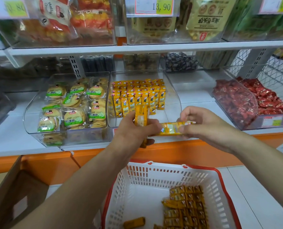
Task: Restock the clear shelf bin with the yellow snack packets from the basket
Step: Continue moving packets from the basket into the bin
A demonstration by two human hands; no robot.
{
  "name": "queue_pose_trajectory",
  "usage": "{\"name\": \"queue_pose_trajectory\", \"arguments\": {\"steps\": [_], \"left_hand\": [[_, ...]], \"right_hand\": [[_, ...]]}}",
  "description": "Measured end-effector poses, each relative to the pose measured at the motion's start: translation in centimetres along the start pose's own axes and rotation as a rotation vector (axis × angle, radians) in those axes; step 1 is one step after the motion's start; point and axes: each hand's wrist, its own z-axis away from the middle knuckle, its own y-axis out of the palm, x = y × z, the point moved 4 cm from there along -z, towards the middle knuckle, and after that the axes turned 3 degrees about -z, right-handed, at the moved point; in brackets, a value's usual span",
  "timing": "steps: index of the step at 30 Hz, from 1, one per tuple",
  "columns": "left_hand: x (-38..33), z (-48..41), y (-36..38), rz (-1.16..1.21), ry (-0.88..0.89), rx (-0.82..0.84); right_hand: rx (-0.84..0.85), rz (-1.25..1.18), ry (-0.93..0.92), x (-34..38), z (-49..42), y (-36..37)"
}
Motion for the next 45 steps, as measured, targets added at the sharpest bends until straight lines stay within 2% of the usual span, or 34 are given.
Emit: {"name": "queue_pose_trajectory", "arguments": {"steps": [3, 7, 11, 16, 22, 27, 30, 34, 39, 42, 45], "left_hand": [[-0.4, -0.1, -0.3, -0.004, 0.046, -0.019], [-0.7, 0.0, -0.4, -0.011, 0.055, -0.009], [-0.8, -0.2, -1.2, 0.011, -0.009, 0.001], [-1.0, -0.9, -3.1, 0.001, -0.046, -0.045], [-1.1, -1.3, -4.5, -0.081, 0.000, -0.080], [-0.8, -1.6, -4.8, -0.111, -0.004, -0.091], [-0.5, -1.9, -4.8, -0.119, -0.003, -0.086], [0.1, -2.5, -4.6, -0.149, 0.020, -0.060], [0.4, -2.7, -4.6, -0.135, 0.017, -0.088], [0.4, -2.7, -4.6, -0.164, 0.025, -0.116], [0.5, -2.5, -4.2, -0.170, 0.010, -0.116]], "right_hand": [[0.130, 0.063, 0.060, -0.4, 0.4, 1.7], [0.108, 0.079, 0.030, -0.1, 0.1, 3.4], [0.149, 0.056, 0.064, 0.7, -0.2, 2.7], [-0.003, 0.148, -0.009, 2.6, -3.8, 0.1], [-0.227, 0.621, -0.167, 3.4, -11.8, -2.9], [-0.292, 1.202, -0.099, 2.2, -17.1, -3.8], [-0.273, 1.421, 0.006, 1.8, -18.9, -3.6], [-0.176, 1.498, 0.113, 1.5, -20.2, -3.0], [-0.149, 1.547, 0.136, 1.0, -20.5, -2.3], [-0.194, 1.516, 0.106, 1.4, -19.8, -2.5], [-0.327, 1.477, -0.042, 2.4, -16.9, -2.6]]}}
